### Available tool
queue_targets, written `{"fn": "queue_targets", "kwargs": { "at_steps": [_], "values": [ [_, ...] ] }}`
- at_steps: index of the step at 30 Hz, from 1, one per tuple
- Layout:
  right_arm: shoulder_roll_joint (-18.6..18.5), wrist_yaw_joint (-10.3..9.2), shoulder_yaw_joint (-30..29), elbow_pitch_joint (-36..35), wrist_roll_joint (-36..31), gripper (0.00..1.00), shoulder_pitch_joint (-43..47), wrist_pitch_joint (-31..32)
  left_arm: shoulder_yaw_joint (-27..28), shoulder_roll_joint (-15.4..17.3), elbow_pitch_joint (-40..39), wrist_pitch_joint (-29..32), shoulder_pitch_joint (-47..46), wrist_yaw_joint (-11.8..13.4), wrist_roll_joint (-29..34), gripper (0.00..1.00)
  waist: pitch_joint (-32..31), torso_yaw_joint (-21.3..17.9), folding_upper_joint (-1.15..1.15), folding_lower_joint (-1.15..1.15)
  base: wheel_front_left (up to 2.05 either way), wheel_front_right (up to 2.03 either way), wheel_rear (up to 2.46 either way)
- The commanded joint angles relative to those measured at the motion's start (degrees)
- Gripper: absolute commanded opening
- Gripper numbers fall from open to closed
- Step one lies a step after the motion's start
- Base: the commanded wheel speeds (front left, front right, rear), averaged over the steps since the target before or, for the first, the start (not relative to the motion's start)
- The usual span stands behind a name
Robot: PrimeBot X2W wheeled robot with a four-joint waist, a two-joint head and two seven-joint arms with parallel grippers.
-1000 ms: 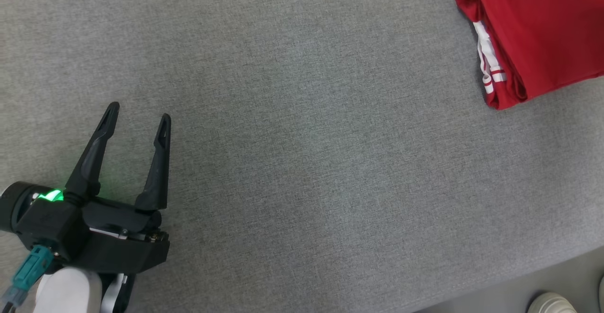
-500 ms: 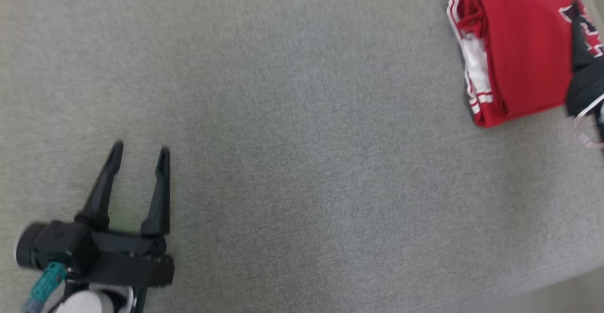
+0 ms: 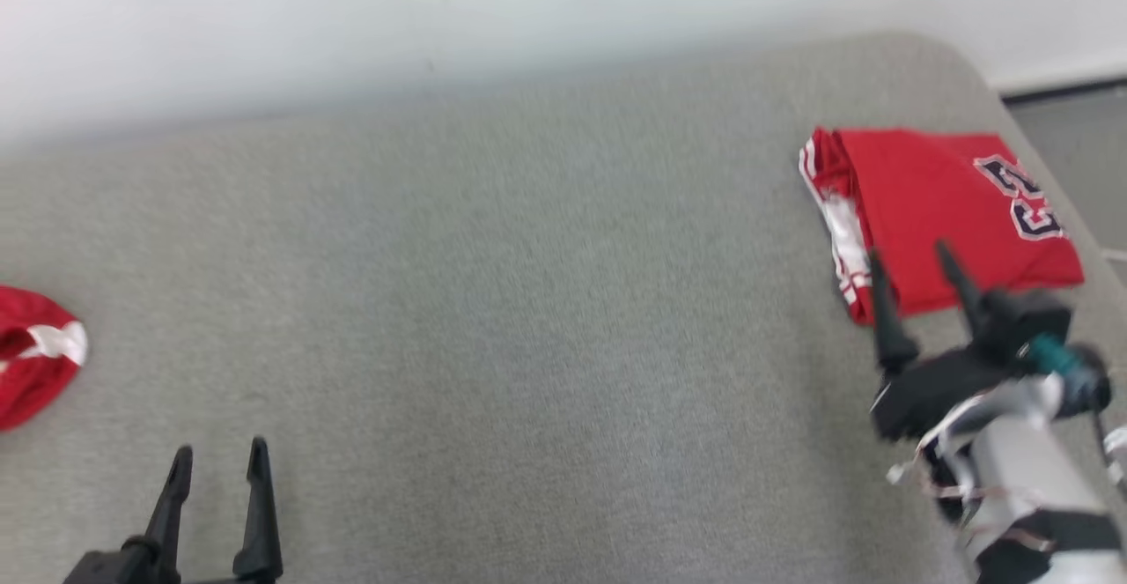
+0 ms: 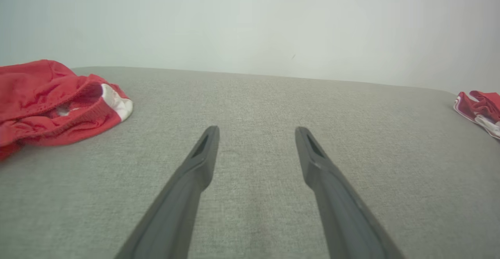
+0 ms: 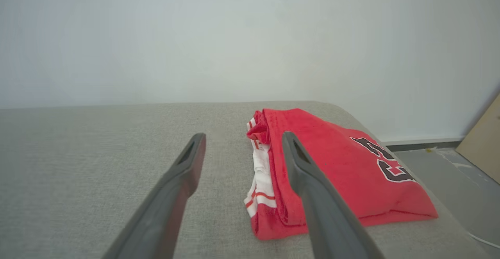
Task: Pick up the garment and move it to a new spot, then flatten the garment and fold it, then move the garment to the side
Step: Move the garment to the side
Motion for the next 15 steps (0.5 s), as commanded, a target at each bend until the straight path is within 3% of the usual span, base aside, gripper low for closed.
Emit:
{"fn": "queue_targets", "kwargs": {
  "at_steps": [1,15],
  "values": [
    [0.4,-0.16,0.3,-0.7,0.5,1.00,1.8,-0.3,0.4,-0.3,0.4,-0.1,1.1,0.0,0.6,1.00,-7.8,2.5,0.02,0.02,0.00,0.00,0.00],
    [4.1,-0.16,1.9,-7.7,1.2,1.00,13.5,-0.3,3.5,-1.6,3.8,-0.1,4.2,-0.9,2.1,1.00,-12.7,3.5,0.02,0.02,0.00,0.00,0.00]
  ]
}}
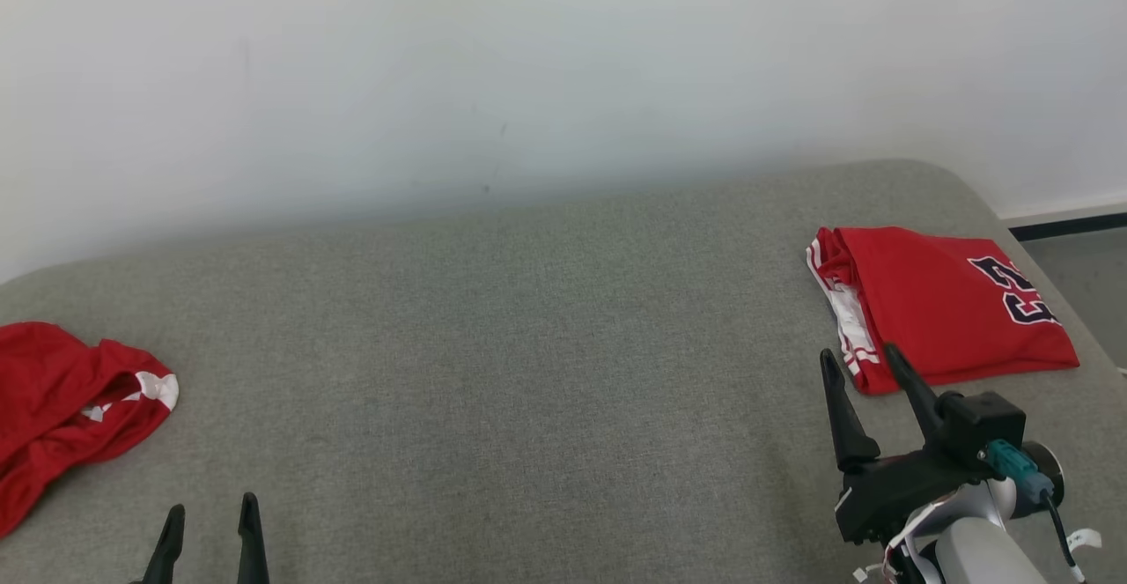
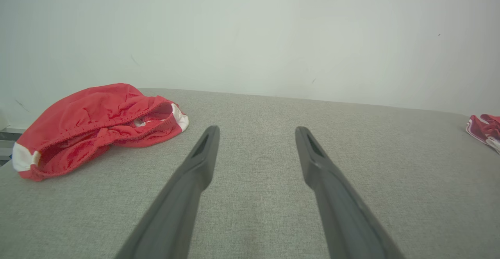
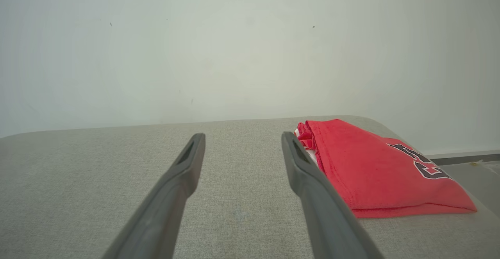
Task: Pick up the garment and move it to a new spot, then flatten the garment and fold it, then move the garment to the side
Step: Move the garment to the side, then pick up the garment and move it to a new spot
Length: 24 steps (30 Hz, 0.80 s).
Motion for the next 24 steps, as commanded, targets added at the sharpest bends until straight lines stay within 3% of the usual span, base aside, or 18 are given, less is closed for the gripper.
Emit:
{"fn": "queue_targets", "kwargs": {
  "at_steps": [1,24],
  "values": [
    [0.2,-0.16,-0.3,-0.3,-0.2,1.00,1.0,-0.2,0.4,-0.2,0.2,0.0,0.6,-0.2,0.1,1.00,-0.9,0.4,0.01,0.02,0.00,0.00,0.00],
    [0.9,-0.16,-4.2,-2.2,-2.0,1.00,5.2,0.2,1.5,-1.8,0.3,0.0,1.5,-0.3,0.5,1.00,-0.8,3.0,0.01,0.02,0.00,0.00,0.00]
  ]
}}
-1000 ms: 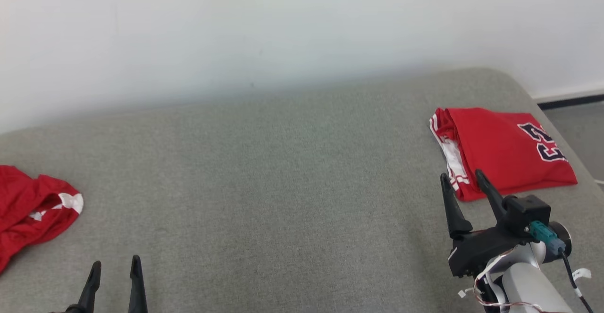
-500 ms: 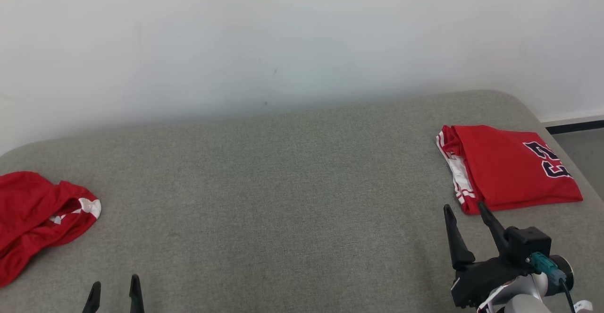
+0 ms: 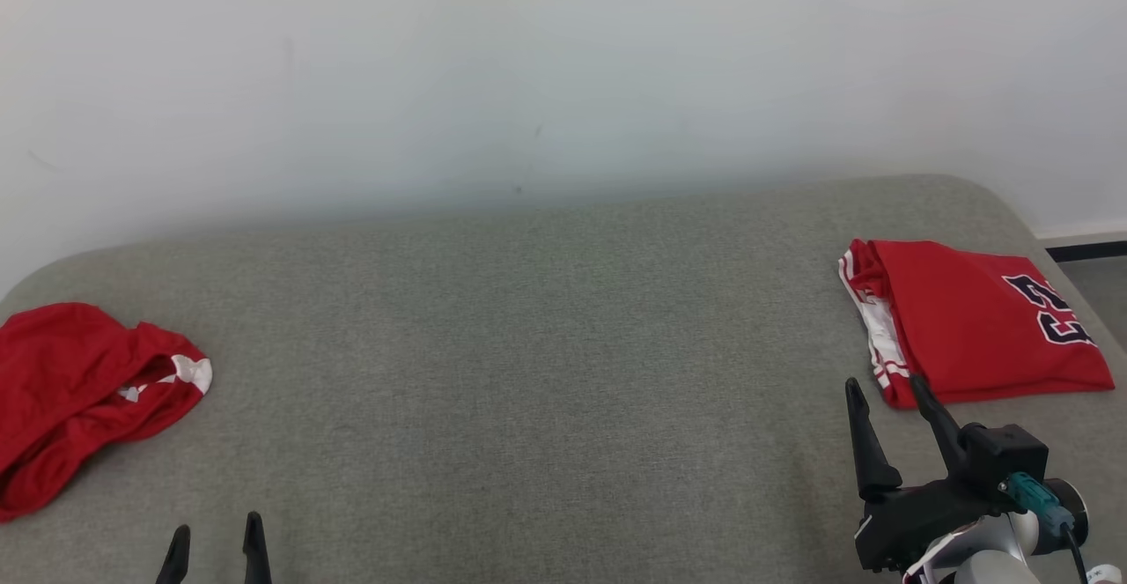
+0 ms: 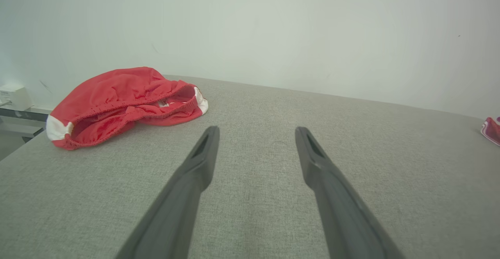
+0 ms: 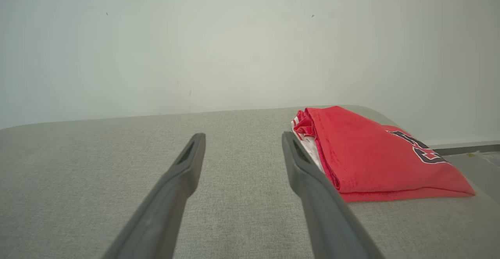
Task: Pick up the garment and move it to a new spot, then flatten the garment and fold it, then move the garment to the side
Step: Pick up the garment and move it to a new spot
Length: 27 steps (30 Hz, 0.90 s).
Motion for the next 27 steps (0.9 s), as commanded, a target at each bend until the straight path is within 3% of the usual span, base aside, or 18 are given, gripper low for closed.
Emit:
{"fn": "queue_targets", "kwargs": {
  "at_steps": [1,8,27],
  "values": [
    [0.1,-0.16,-0.1,-0.1,-0.1,1.00,0.5,-0.1,0.1,0.0,-0.2,0.0,-0.6,-0.1,0.1,1.00,0.0,0.4,0.00,0.00,0.00,0.00,0.00],
    [0.5,-0.16,0.9,-0.3,-0.1,1.00,0.6,0.3,0.7,0.1,-0.7,0.0,-1.3,-0.1,0.8,1.00,-0.2,5.3,0.00,0.00,0.00,0.00,0.00],
    [2.7,-0.16,5.7,2.7,1.8,1.00,1.7,-0.3,4.1,2.9,-1.6,0.0,2.8,0.4,1.7,1.00,-2.2,25.1,0.00,0.00,0.00,0.00,0.00]
  ]
}}
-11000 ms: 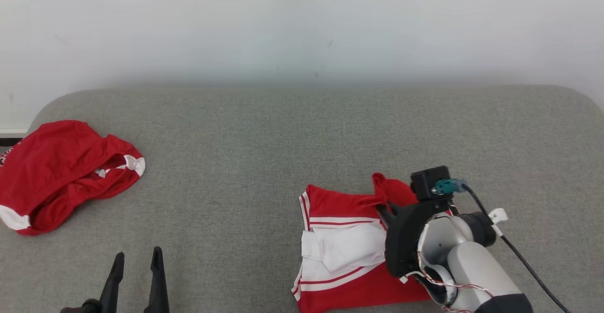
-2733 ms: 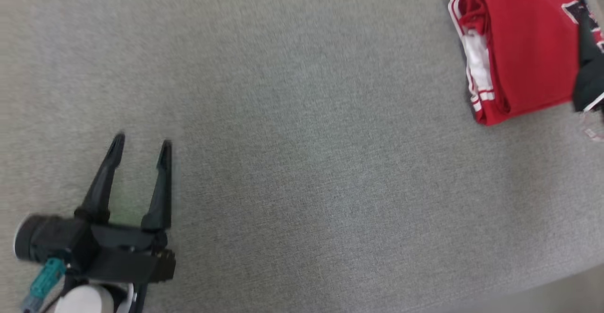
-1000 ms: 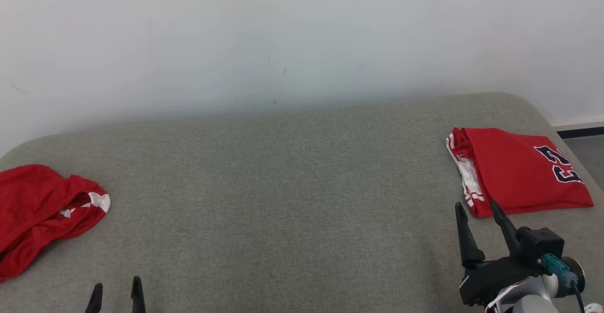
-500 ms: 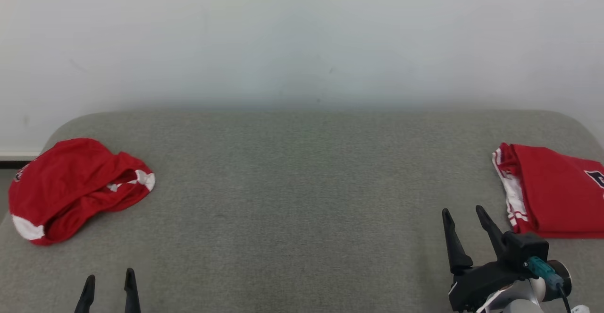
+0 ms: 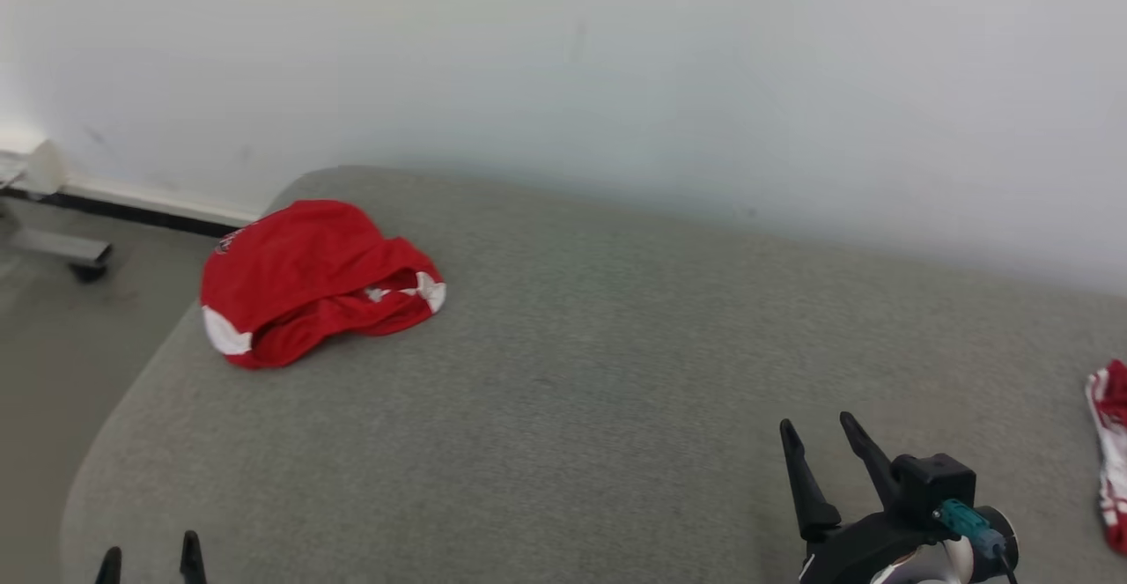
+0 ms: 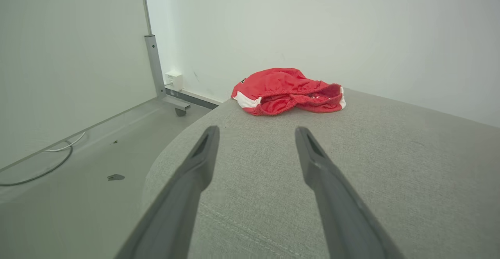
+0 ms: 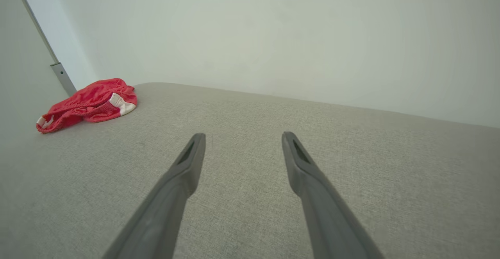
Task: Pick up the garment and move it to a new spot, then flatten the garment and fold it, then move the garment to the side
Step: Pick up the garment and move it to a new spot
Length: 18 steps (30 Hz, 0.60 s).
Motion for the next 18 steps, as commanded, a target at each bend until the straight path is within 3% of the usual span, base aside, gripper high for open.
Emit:
{"fn": "queue_targets", "kwargs": {
  "at_steps": [1,7,18],
  "values": [
    [0.3,-0.16,0.4,0.4,0.4,1.00,0.5,-0.3,0.6,0.6,-0.4,0.0,1.0,0.1,0.1,1.00,-1.0,5.6,0.00,0.00,0.00,0.00,0.00],
    [0.6,-0.16,1.5,1.3,1.0,1.00,0.2,-0.4,1.5,0.6,-1.4,0.0,2.1,0.7,-0.3,1.00,-1.1,8.3,0.00,0.00,0.00,0.00,0.00],
    [0.4,-0.16,2.3,1.6,1.2,1.00,-0.4,-0.5,2.3,0.4,-1.8,0.0,2.3,0.9,-1.2,1.00,-0.5,9.1,0.00,0.00,0.00,0.00,0.00]
  ]
}}
